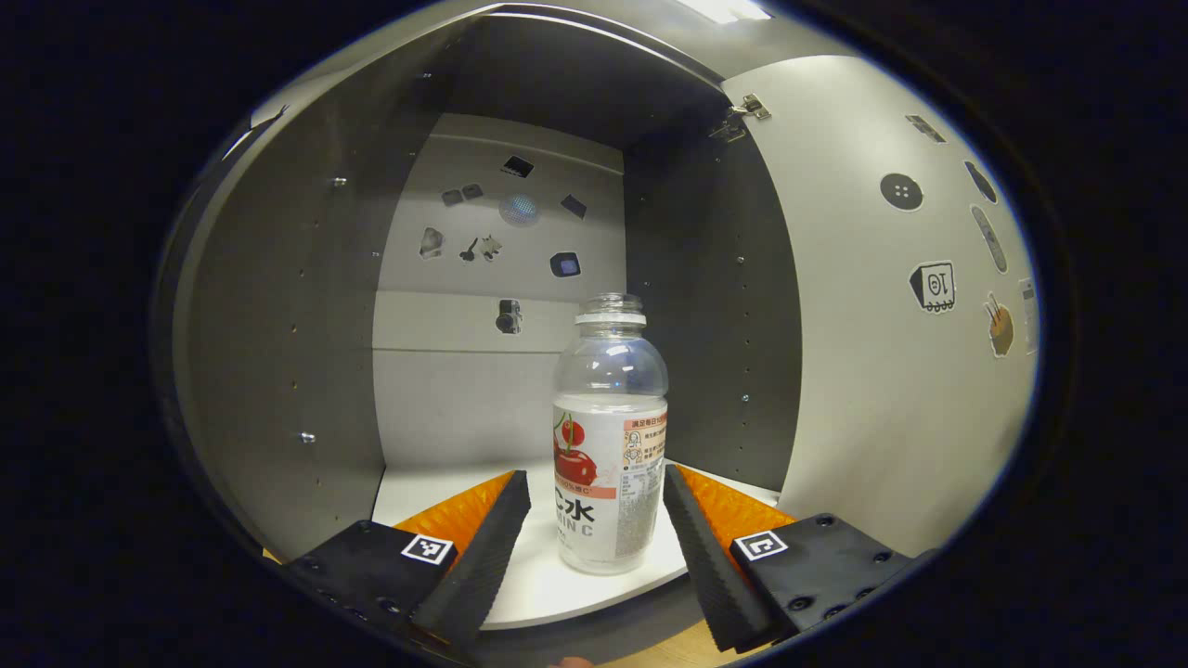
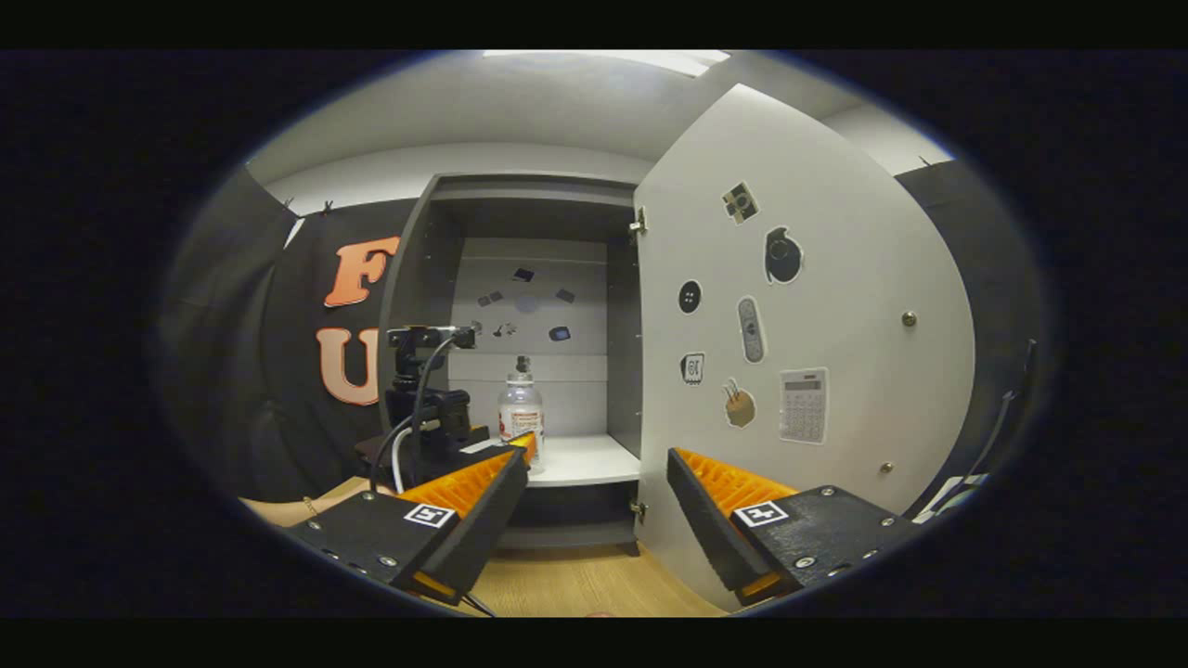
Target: Open the cabinet door with the right hand, grasp the bottle in the cabinet with the left hand and place it on the coaster, then close the cabinet door with the right hand.
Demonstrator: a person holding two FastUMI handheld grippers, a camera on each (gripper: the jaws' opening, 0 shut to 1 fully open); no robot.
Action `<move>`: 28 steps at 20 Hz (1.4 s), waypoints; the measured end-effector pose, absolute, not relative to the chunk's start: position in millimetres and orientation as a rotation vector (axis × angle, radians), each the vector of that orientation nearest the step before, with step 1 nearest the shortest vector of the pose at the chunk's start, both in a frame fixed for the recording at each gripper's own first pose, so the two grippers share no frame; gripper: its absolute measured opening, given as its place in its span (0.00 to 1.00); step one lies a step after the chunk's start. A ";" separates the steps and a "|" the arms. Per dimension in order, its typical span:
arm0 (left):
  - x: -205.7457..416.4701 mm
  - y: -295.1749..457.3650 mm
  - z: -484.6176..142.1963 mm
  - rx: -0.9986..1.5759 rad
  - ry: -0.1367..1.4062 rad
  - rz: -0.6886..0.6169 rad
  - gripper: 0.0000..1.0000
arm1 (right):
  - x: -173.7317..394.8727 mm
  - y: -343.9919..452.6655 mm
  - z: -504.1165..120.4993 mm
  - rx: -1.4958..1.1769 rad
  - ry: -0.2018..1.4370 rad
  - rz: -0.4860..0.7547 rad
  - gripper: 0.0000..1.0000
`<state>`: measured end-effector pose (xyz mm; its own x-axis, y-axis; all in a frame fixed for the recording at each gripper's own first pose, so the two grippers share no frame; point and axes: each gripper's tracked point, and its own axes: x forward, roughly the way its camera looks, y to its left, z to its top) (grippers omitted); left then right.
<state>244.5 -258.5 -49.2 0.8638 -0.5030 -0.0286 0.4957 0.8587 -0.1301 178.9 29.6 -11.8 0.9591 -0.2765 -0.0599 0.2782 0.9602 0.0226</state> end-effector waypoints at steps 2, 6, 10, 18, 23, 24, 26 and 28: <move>251.1 -266.1 -49.1 -0.118 0.065 -0.539 0.94 | 181.5 31.7 -19.1 0.030 0.082 -0.287 0.94; 259.0 -277.6 -49.9 -0.090 0.067 -0.562 0.95 | 182.0 39.5 -27.0 0.011 0.107 -0.290 0.94; 263.2 -288.8 -54.9 -0.073 0.081 -0.579 0.95 | 182.9 38.9 -26.9 0.016 0.108 -0.296 0.94; 266.8 -286.5 -56.6 -0.064 0.082 -0.568 0.84 | 176.3 34.4 -23.6 0.005 0.101 -0.296 0.94; 255.2 -277.2 -45.9 -0.105 0.046 -0.551 0.83 | 166.4 32.7 -26.0 0.006 0.103 -0.256 0.94; 247.2 -273.5 -41.1 -0.111 0.033 -0.551 0.83 | 163.3 32.3 -25.8 0.006 0.104 -0.247 0.94; 236.9 -261.9 -34.0 -0.104 0.016 -0.531 0.83 | 156.8 31.5 -25.5 0.003 0.101 -0.218 0.94; 214.0 -252.1 -25.2 -0.100 0.001 -0.505 0.82 | 151.9 34.4 -24.2 0.004 0.093 -0.173 0.94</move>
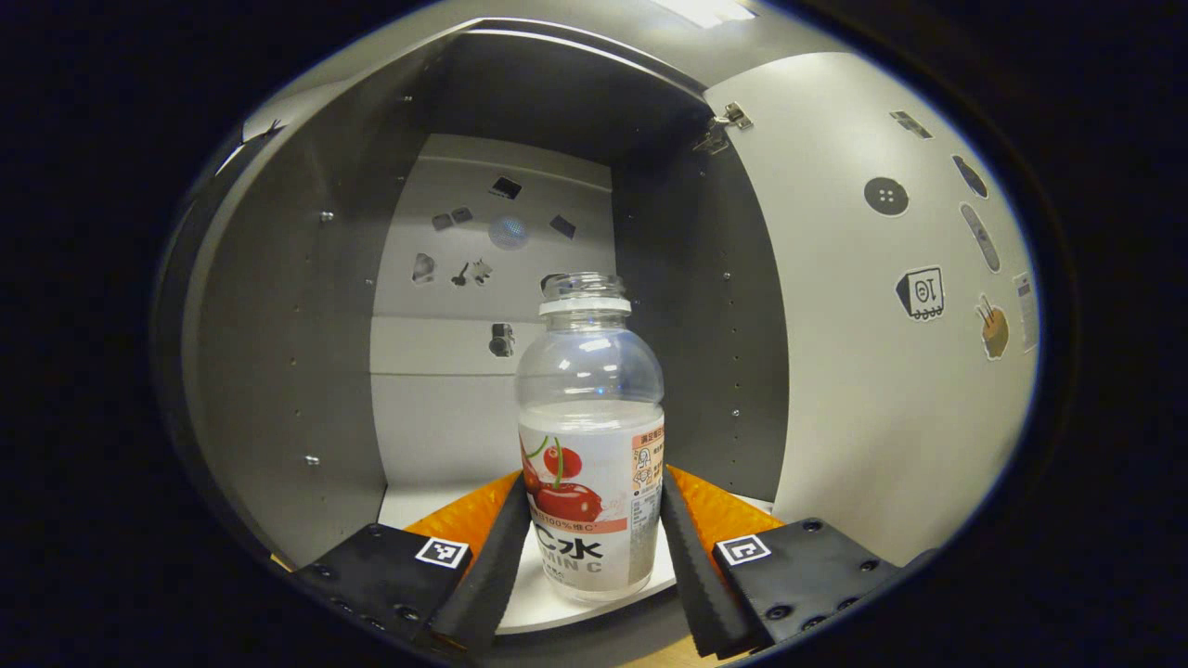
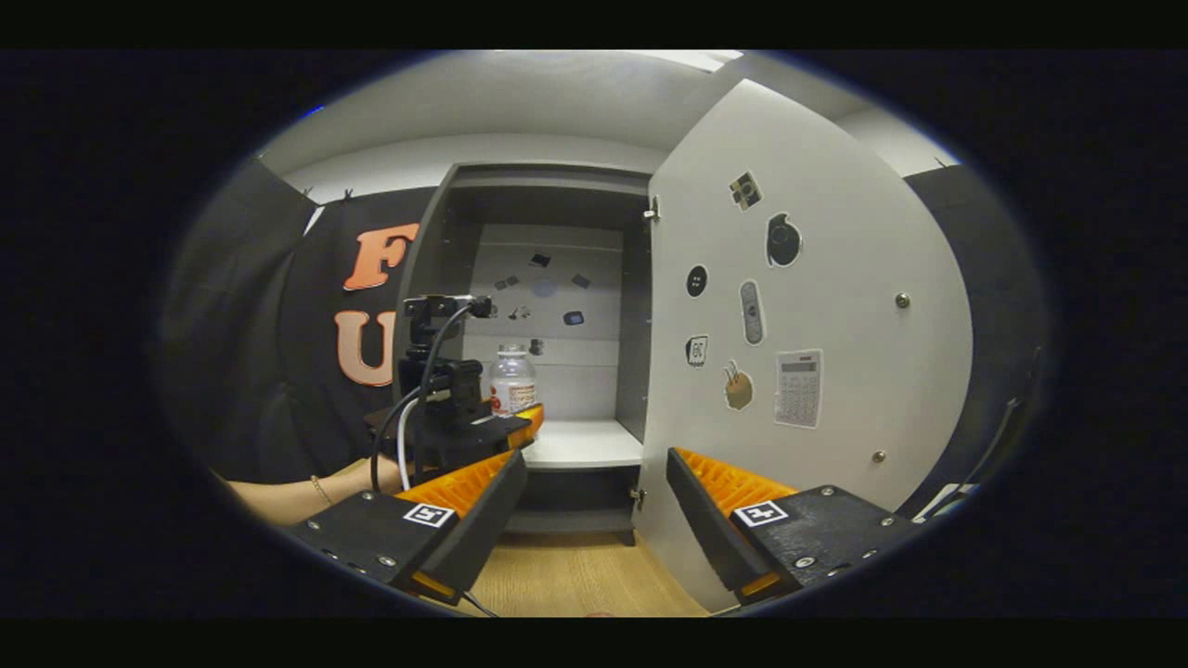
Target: Open the cabinet door with the right hand, grasp the bottle in the cabinet with the left hand and place it on the coaster, then close the cabinet door with the right hand.
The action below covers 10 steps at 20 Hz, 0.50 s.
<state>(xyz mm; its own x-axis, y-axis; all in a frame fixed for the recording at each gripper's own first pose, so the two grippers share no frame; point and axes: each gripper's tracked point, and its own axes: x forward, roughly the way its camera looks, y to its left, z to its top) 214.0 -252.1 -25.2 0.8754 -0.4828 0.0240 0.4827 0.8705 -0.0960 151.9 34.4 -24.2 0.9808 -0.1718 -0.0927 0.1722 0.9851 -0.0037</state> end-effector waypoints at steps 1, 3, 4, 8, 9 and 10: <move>205.9 -246.7 -22.7 -0.098 -0.001 -0.489 0.82 | 146.1 37.1 -24.3 0.003 0.090 -0.148 0.94; 186.1 -234.1 -21.3 -0.092 0.006 -0.454 0.80 | 135.5 39.8 -24.2 -0.003 0.089 -0.100 0.94; 177.9 -229.3 -20.1 -0.089 0.014 -0.436 0.82 | 130.3 40.7 -25.9 -0.003 0.090 -0.076 0.94; 137.6 -209.9 -31.8 -0.069 0.047 -0.352 0.82 | 110.4 43.3 -30.2 0.014 0.102 0.022 0.94; 127.8 -204.8 -35.7 -0.064 0.057 -0.330 0.82 | 105.7 43.5 -32.4 0.016 0.109 0.047 0.94; 117.9 -198.3 -41.4 -0.054 0.070 -0.302 0.82 | 101.5 43.2 -34.3 0.017 0.114 0.069 0.94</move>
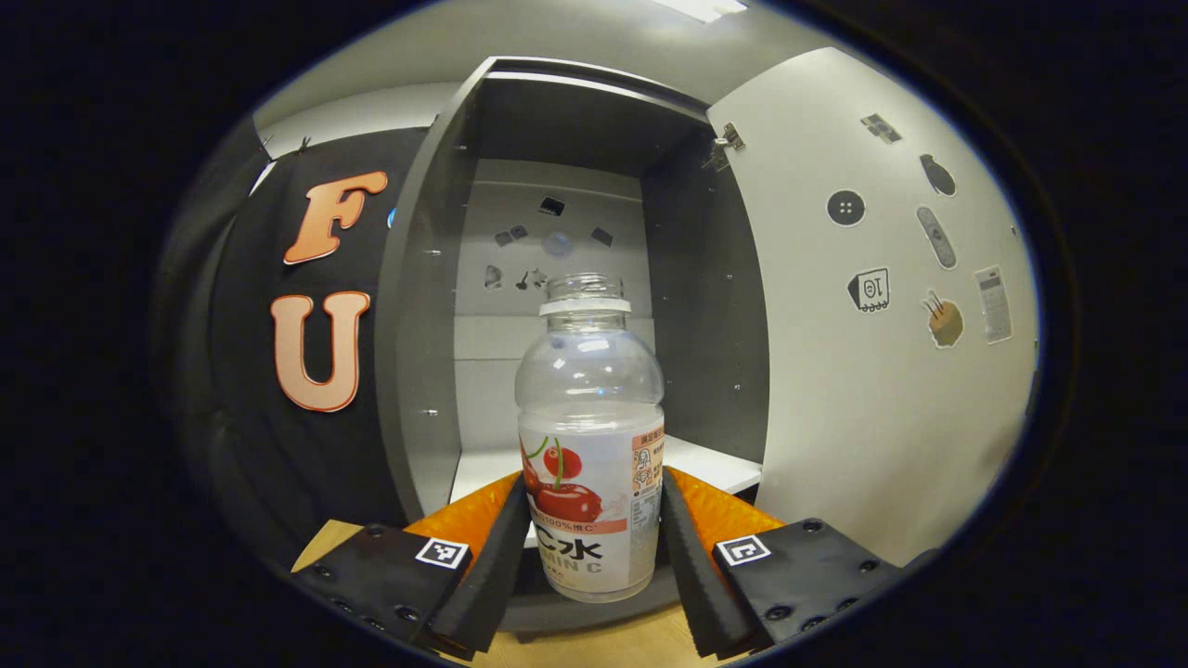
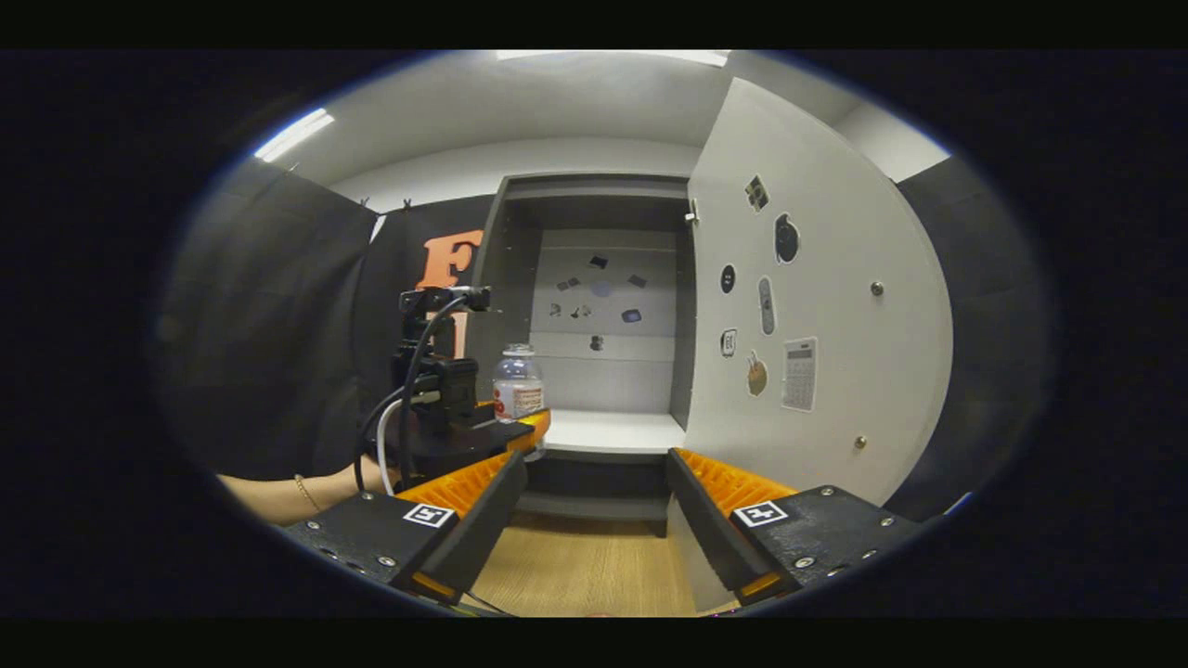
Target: Open the cabinet door with the right hand, grasp the bottle in the cabinet with the left hand and place it on the coaster, then close the cabinet door with the right hand.
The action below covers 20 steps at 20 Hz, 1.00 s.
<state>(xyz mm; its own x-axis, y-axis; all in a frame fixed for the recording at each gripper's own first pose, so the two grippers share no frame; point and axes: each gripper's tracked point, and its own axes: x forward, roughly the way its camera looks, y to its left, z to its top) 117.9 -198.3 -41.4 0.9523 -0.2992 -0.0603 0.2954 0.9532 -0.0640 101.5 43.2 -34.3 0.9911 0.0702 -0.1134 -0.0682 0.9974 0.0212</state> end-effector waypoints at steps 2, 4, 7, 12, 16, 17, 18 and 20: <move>97.3 -187.7 -49.4 -0.048 0.078 -0.261 0.80 | 94.7 41.6 -39.9 0.019 0.129 0.111 0.94; 76.8 -178.0 -60.3 -0.040 0.088 -0.233 0.82 | 89.1 39.6 -45.2 0.024 0.136 0.134 0.94; 51.3 -163.2 -75.2 -0.023 0.083 -0.205 0.82 | 91.6 32.6 -51.3 0.021 0.144 0.112 0.94; 19.7 -140.6 -112.7 -0.006 0.075 -0.176 0.82 | 98.8 38.1 -58.9 0.029 0.161 0.070 0.94; -2.0 -126.7 -154.4 0.005 0.083 -0.170 0.82 | 107.2 51.9 -68.3 0.023 0.172 0.047 0.94; -5.4 -122.7 -167.0 0.011 0.089 -0.168 0.81 | 110.3 55.1 -71.1 0.019 0.178 0.037 0.94; -8.7 -122.8 -179.2 0.010 0.093 -0.177 0.82 | 110.9 58.4 -74.3 0.019 0.184 0.030 0.94; -16.9 -120.9 -200.7 0.016 0.101 -0.183 0.82 | 111.6 65.9 -82.6 0.021 0.205 0.017 0.94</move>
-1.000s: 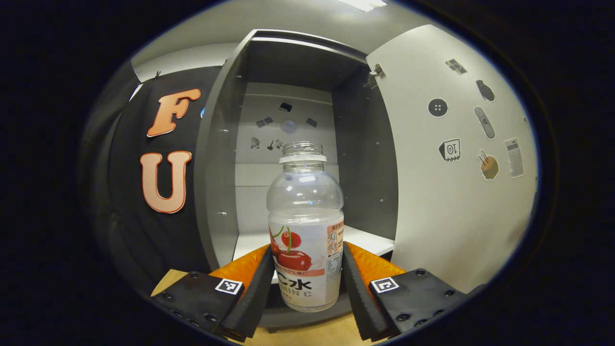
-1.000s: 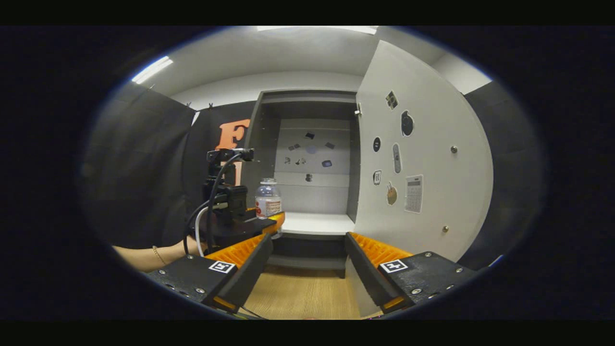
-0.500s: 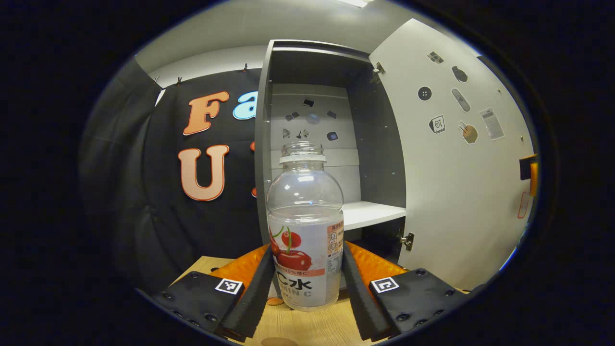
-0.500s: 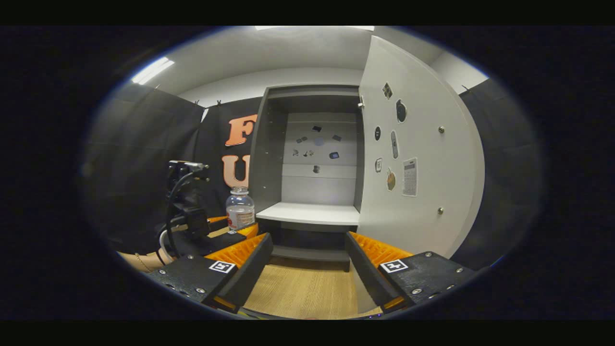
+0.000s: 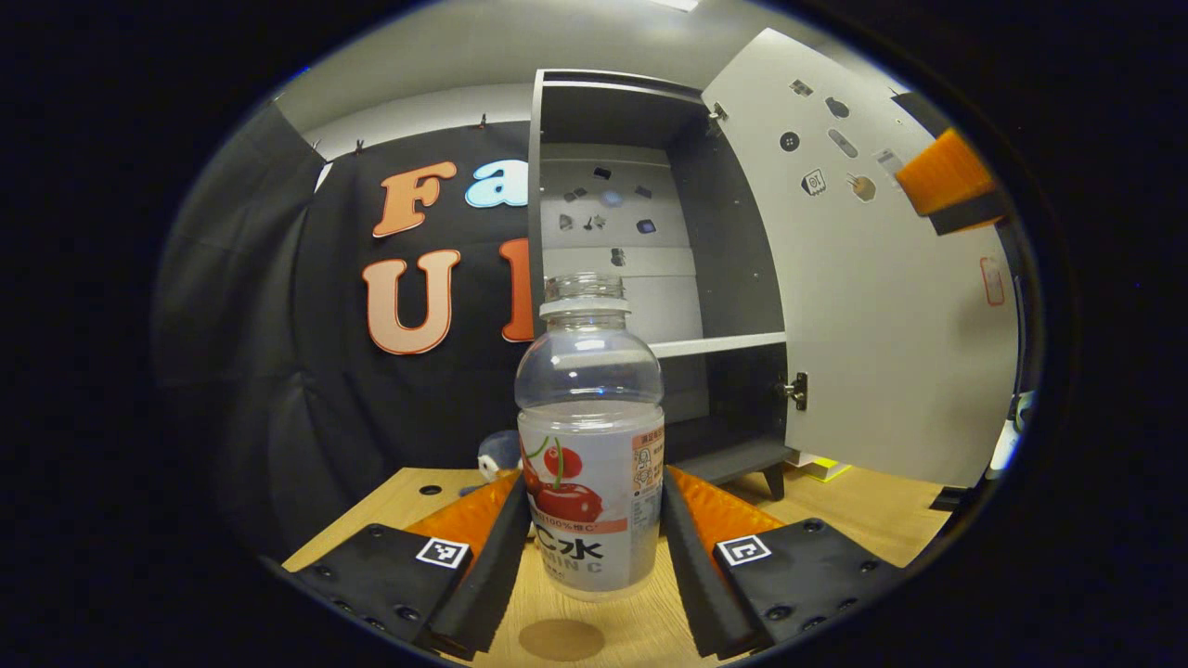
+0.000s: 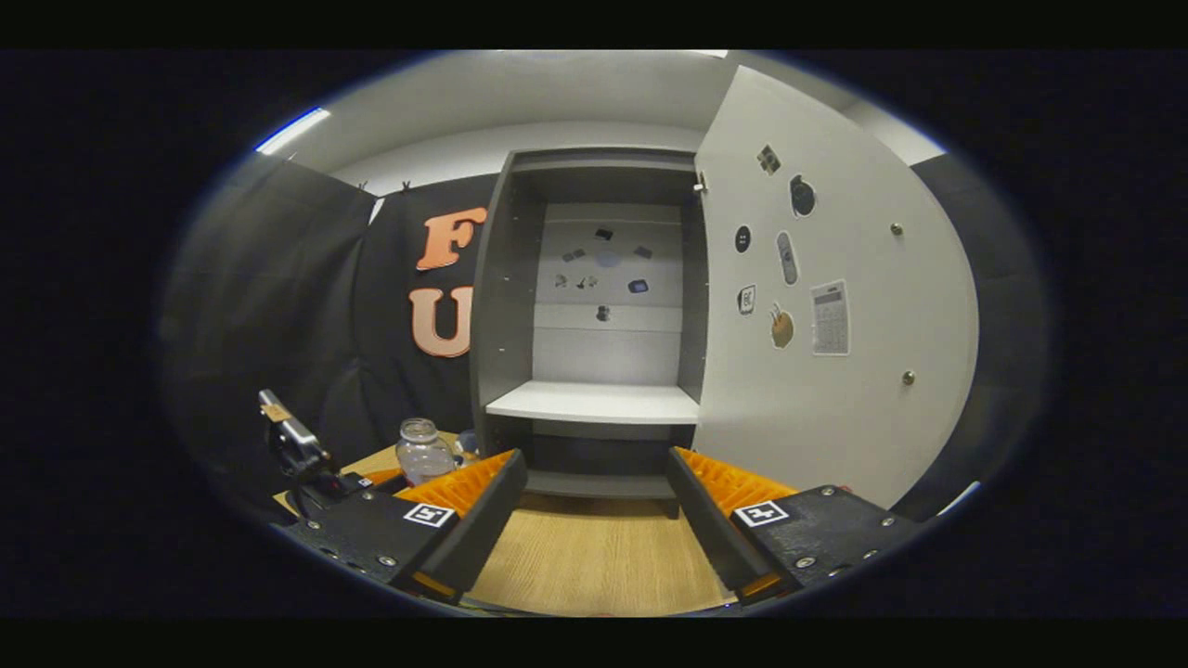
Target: Open the cabinet door with the right hand, grasp the bottle in the cabinet with the left hand and place it on the coaster, then close the cabinet door with the right hand.
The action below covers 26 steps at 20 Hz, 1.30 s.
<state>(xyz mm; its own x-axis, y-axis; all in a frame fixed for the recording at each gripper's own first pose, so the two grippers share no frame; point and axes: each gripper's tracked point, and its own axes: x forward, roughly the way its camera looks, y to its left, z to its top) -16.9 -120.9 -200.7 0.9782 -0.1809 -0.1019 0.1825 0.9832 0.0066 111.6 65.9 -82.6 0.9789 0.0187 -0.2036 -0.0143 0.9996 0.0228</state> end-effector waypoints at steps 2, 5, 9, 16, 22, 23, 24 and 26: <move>-22.7 -118.8 -219.5 0.040 0.103 -0.188 0.82 | 113.1 70.6 -90.3 0.013 0.226 0.001 0.94; -28.6 -113.6 -252.2 0.036 0.135 -0.200 0.82 | 111.2 78.2 -104.6 -0.004 0.258 -0.019 0.94; -28.2 -91.3 -292.8 0.009 0.170 -0.170 0.82 | 112.0 87.0 -128.8 0.024 0.295 -0.052 0.94; -20.5 -63.9 -339.5 0.001 0.200 -0.128 0.82 | 112.5 98.6 -150.6 0.032 0.321 -0.074 0.94; -24.0 -66.4 -356.0 -0.032 0.225 -0.132 0.82 | 112.1 118.0 -163.4 0.011 0.359 -0.044 0.94; -25.8 -65.7 -356.0 -0.046 0.232 -0.130 0.82 | 112.2 118.6 -162.3 0.006 0.359 -0.042 0.94; -26.4 -65.2 -360.5 -0.057 0.247 -0.122 0.82 | 112.5 117.8 -161.9 0.004 0.359 -0.043 0.94; -29.1 -66.8 -360.1 -0.067 0.253 -0.113 0.82 | 113.1 115.9 -160.7 0.010 0.359 -0.050 0.94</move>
<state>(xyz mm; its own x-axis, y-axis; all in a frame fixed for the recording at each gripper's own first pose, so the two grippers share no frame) -29.1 -66.8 -360.1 0.9619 -0.1202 -0.2455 0.1033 0.9914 -0.0804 113.1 115.9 -160.7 0.9350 -0.0472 -0.3516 0.0506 0.9987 0.0007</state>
